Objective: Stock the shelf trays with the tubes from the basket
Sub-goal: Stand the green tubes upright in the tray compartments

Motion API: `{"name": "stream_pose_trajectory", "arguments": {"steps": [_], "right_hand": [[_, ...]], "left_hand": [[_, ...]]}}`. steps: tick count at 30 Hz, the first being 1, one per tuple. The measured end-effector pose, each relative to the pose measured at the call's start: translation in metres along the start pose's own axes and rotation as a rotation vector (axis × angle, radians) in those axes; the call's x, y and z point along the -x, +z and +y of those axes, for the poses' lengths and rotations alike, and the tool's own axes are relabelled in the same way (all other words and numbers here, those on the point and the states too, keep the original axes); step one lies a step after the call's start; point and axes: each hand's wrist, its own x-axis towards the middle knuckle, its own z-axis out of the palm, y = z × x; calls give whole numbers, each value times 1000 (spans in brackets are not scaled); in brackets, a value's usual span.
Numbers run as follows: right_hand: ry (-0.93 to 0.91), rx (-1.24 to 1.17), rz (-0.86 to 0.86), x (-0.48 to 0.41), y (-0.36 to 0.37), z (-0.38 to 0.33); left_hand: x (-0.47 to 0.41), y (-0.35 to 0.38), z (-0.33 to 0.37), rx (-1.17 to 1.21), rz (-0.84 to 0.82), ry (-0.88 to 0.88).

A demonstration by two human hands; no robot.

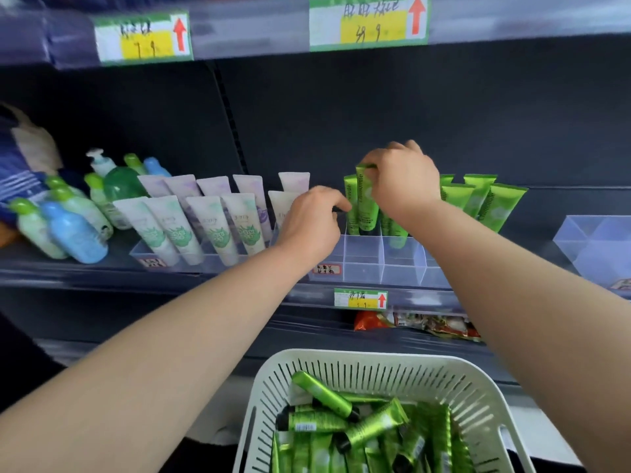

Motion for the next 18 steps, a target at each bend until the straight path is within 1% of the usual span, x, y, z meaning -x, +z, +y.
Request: {"name": "stream_pose_trajectory", "arguments": {"steps": [3,7,13,18], "right_hand": [[2,58,-70,-1,12,0],[6,91,-111,1,23,0],[6,57,-130,1,28,4],[-28,53,-51,11,18,5]], "left_hand": [[4,-6,-7,-72,-87,29],[7,-10,-12,-180,-191,130],[12,-7,-9,-206,-194,150],[15,-7,-5,-193,-195,148]]}}
